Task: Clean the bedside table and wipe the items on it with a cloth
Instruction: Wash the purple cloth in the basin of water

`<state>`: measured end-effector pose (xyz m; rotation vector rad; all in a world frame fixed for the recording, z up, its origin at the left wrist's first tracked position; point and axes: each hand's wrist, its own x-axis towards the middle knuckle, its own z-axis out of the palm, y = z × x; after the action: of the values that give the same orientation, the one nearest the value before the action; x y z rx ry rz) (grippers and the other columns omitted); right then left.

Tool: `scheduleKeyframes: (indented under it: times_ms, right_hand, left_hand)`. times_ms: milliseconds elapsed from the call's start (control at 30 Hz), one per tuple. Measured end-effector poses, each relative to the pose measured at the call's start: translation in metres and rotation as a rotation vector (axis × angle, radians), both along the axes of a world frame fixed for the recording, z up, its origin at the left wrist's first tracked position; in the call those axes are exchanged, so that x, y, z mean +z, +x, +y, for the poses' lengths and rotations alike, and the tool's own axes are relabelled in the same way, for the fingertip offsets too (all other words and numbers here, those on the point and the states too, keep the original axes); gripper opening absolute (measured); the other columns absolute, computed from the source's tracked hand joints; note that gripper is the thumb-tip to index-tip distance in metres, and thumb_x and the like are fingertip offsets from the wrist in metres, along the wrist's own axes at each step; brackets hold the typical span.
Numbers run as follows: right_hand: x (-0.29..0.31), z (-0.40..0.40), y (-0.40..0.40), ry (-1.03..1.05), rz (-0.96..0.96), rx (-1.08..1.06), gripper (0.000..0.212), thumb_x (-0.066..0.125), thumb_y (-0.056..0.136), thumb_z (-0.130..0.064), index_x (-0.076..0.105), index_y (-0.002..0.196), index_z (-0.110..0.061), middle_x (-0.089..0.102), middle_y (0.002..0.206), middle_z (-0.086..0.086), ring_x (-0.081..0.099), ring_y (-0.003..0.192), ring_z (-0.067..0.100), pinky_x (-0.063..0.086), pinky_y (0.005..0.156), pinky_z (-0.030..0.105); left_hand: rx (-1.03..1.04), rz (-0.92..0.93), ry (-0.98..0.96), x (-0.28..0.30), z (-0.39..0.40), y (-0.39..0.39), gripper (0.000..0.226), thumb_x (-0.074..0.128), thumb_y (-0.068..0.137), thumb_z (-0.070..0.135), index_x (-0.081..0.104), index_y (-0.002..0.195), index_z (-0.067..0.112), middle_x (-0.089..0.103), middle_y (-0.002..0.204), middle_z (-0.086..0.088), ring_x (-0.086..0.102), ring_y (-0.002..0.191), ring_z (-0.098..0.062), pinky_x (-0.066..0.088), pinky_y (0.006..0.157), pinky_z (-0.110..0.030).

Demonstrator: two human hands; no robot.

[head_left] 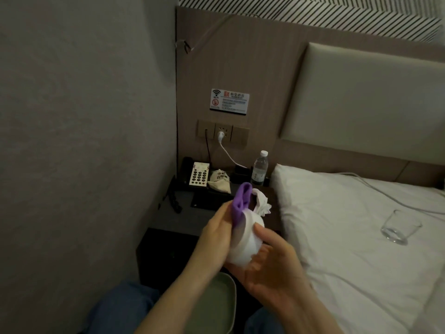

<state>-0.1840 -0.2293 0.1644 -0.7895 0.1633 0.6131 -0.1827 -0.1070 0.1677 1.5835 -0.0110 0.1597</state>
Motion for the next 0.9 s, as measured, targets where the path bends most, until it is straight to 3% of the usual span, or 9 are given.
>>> scheduleKeyframes:
  times_ms: [33, 100, 267, 433, 500, 567, 700, 800, 900]
  right_hand:
    - [0.001, 0.0, 0.001, -0.032, -0.001, -0.016, 0.065, 0.09, 0.042, -0.012, 0.073, 0.102, 0.005, 0.071, 0.1, 0.022, 0.071, 0.084, 0.037, 0.058, 0.081, 0.046]
    - [0.003, 0.001, 0.007, -0.036, 0.013, -0.025, 0.058, 0.087, 0.049, -0.019, 0.074, 0.1, 0.006, 0.07, 0.106, 0.023, 0.07, 0.091, 0.038, 0.056, 0.086, 0.047]
    - [0.006, 0.011, 0.02, 0.117, 0.11, 0.016, 0.053, 0.078, 0.07, -0.031, 0.071, 0.112, 0.0, 0.064, 0.121, 0.023, 0.063, 0.111, 0.036, 0.049, 0.098, 0.043]
    - [-0.006, 0.028, 0.035, 0.244, 0.244, -0.013, 0.027, 0.071, 0.074, -0.026, 0.073, 0.091, -0.005, 0.073, 0.087, 0.012, 0.072, 0.069, 0.027, 0.06, 0.061, 0.033]
    - [-0.014, 0.034, 0.038, 0.222, 0.241, 0.009, 0.028, 0.072, 0.074, -0.026, 0.074, 0.087, -0.001, 0.073, 0.089, 0.015, 0.072, 0.071, 0.03, 0.059, 0.064, 0.034]
    - [-0.018, 0.038, 0.041, 0.202, 0.195, 0.063, 0.038, 0.077, 0.068, -0.025, 0.074, 0.09, 0.006, 0.07, 0.097, 0.02, 0.071, 0.08, 0.034, 0.058, 0.073, 0.038]
    - [-0.034, 0.048, 0.065, 0.059, 0.149, 0.02, 0.051, 0.083, 0.059, -0.025, 0.072, 0.092, 0.013, 0.07, 0.094, 0.024, 0.071, 0.079, 0.035, 0.059, 0.065, 0.038]
    - [-0.056, 0.061, 0.084, -0.292, 0.014, 0.027, 0.054, 0.083, 0.061, -0.032, 0.068, 0.097, 0.005, 0.069, 0.079, 0.012, 0.063, 0.069, 0.022, 0.05, 0.061, 0.027]
    - [-0.082, 0.073, 0.105, -0.692, -0.171, 0.053, 0.068, 0.083, 0.05, -0.046, 0.069, 0.102, -0.005, 0.073, 0.096, 0.012, 0.07, 0.083, 0.022, 0.055, 0.065, 0.03]
  left_hand:
    - [-0.023, 0.04, -0.066, 0.0, 0.003, 0.003, 0.028, 0.043, 0.101, 0.027, 0.065, 0.107, 0.044, 0.073, 0.09, 0.013, 0.068, 0.087, -0.002, 0.052, 0.076, -0.022]
    - [-0.039, -0.008, -0.073, 0.0, 0.01, 0.002, 0.026, 0.046, 0.099, 0.026, 0.067, 0.105, 0.041, 0.073, 0.094, 0.013, 0.069, 0.088, -0.003, 0.054, 0.073, -0.018]
    - [0.033, -0.256, 0.016, -0.01, 0.028, -0.002, 0.038, 0.049, 0.097, 0.005, 0.062, 0.121, 0.031, 0.067, 0.116, 0.016, 0.06, 0.112, -0.001, 0.05, 0.093, -0.021]
    - [0.017, -0.448, 0.405, -0.028, 0.014, -0.005, 0.043, 0.047, 0.096, 0.025, 0.048, 0.136, 0.039, 0.038, 0.148, 0.019, 0.035, 0.137, 0.0, 0.032, 0.113, -0.028]
    - [0.073, -0.437, 0.419, -0.032, 0.019, 0.004, 0.043, 0.042, 0.098, 0.031, 0.044, 0.138, 0.046, 0.039, 0.147, 0.021, 0.037, 0.136, -0.001, 0.036, 0.111, -0.032]
    - [0.089, -0.357, 0.293, -0.036, 0.027, 0.014, 0.039, 0.037, 0.101, 0.034, 0.045, 0.136, 0.049, 0.048, 0.14, 0.02, 0.045, 0.13, 0.0, 0.041, 0.107, -0.031]
    - [0.038, -0.149, 0.05, -0.052, 0.039, 0.033, 0.034, 0.041, 0.099, 0.03, 0.055, 0.126, 0.047, 0.065, 0.119, 0.017, 0.061, 0.11, -0.001, 0.051, 0.087, -0.019]
    - [0.144, 0.102, -0.133, -0.068, 0.045, 0.053, 0.025, 0.045, 0.098, 0.033, 0.066, 0.112, 0.032, 0.074, 0.095, 0.006, 0.071, 0.088, -0.011, 0.055, 0.068, -0.019]
    - [0.234, 0.393, -0.422, -0.088, 0.053, 0.072, 0.025, 0.047, 0.098, 0.031, 0.068, 0.101, 0.018, 0.075, 0.084, -0.009, 0.073, 0.078, -0.022, 0.057, 0.06, -0.03]
